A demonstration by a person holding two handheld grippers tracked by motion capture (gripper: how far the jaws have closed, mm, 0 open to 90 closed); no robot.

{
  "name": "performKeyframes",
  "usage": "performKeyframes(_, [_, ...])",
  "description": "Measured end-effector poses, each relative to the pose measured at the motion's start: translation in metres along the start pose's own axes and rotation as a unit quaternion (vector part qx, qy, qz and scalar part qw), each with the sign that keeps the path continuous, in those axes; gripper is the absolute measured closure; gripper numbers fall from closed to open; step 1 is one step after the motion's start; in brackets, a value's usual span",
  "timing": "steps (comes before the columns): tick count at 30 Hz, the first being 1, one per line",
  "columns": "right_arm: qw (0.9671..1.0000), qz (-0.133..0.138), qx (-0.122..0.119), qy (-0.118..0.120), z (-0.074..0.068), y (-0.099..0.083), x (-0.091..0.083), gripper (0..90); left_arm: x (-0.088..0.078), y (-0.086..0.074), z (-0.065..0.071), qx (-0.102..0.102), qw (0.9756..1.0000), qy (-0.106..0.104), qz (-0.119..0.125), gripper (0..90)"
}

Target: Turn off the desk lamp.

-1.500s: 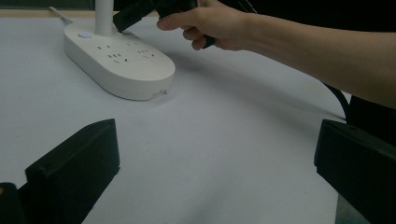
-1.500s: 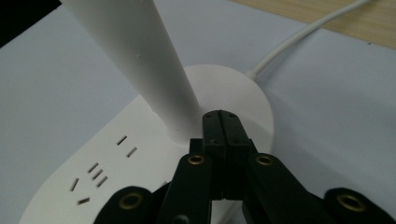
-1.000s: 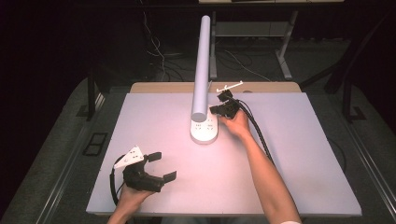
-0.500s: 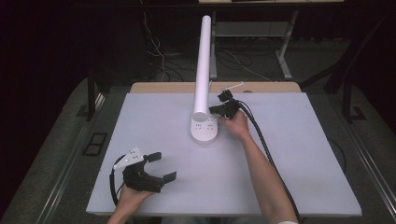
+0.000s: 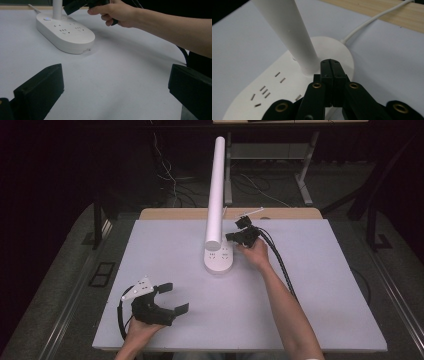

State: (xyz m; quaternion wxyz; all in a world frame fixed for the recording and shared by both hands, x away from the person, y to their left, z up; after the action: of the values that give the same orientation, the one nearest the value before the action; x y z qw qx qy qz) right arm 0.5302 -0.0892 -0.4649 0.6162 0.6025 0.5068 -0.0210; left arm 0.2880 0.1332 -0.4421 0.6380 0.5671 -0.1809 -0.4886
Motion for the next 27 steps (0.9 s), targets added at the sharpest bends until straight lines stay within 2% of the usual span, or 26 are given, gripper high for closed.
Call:
performKeyframes(12, [0.9998, 0.007, -0.009, 0.018, -0.005, -0.003, -0.025, 89.8, 0.001, 0.0, 0.001, 0.001, 1.0, -0.001, -0.001, 0.0])
performKeyframes(13, [0.9997, 0.006, -0.016, 0.019, -0.006, -0.003, -0.027, 82.5, 0.001, 0.0, 0.001, 0.001, 1.0, -0.001, -0.001, 0.0])
performKeyframes(14, [0.9997, 0.009, -0.017, 0.013, -0.006, -0.003, -0.029, 79.2, 0.001, 0.0, 0.002, 0.001, 1.0, -0.002, -0.001, 0.0])
performKeyframes(21, [0.9998, 0.009, -0.018, 0.008, -0.008, -0.005, -0.049, 71.1, 0.001, 0.0, 0.002, 0.001, 1.0, -0.003, 0.0, 0.0])
performKeyframes(27, [0.9996, 0.016, -0.02, 0.015, -0.011, -0.008, -0.067, 54.0, 0.002, 0.0, 0.004, 0.002, 1.0, -0.005, -0.001, 0.0])
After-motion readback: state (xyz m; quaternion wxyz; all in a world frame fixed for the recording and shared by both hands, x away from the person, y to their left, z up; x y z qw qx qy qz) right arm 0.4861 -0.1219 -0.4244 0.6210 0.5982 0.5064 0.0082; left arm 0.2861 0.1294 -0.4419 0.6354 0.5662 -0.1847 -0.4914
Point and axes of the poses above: each handheld gripper's, and its own axes: x roughly forward along the jaws, y roughly out of its top, z roughly to its right, the point moved 7 cm from there along x, roughly forward along the jaws, and after that the axes turned 2 degrees about -y, right-handed, at the moved point
